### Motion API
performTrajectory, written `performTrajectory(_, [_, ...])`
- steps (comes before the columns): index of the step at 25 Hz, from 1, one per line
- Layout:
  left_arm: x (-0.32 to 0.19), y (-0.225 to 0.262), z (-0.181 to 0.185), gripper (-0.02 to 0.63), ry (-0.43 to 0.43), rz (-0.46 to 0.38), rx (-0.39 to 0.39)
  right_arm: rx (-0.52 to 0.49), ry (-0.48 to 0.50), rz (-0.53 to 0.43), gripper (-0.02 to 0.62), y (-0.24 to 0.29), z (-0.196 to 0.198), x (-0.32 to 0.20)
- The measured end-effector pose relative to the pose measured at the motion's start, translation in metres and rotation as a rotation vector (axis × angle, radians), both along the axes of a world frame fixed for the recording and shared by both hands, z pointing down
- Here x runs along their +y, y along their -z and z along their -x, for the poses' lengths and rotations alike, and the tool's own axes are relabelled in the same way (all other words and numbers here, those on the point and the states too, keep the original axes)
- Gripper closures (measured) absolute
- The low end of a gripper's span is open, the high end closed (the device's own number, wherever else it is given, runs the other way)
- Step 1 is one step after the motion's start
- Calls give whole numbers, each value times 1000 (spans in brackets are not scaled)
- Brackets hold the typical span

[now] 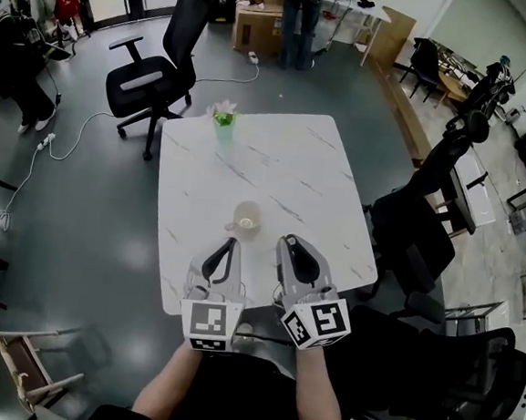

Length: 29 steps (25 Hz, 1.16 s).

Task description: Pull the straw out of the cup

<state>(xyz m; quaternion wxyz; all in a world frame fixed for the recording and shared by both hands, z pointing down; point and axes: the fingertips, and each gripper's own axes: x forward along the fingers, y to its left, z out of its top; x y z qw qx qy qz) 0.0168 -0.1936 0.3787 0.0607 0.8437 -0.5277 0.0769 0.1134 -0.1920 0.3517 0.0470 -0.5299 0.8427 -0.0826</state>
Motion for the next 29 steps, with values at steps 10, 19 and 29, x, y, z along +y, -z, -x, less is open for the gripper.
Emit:
performTrajectory(10, [11, 23, -6, 604, 11, -68, -14, -9, -2, -59, 555, 18, -13, 20])
performTrajectory(19, [14, 25, -8, 604, 19, -67, -22, -18, 14, -58, 555, 20, -12, 22])
performTrajectory(29, [13, 25, -11, 604, 17, -67, -25, -15, 20, -58, 555, 20, -13, 20])
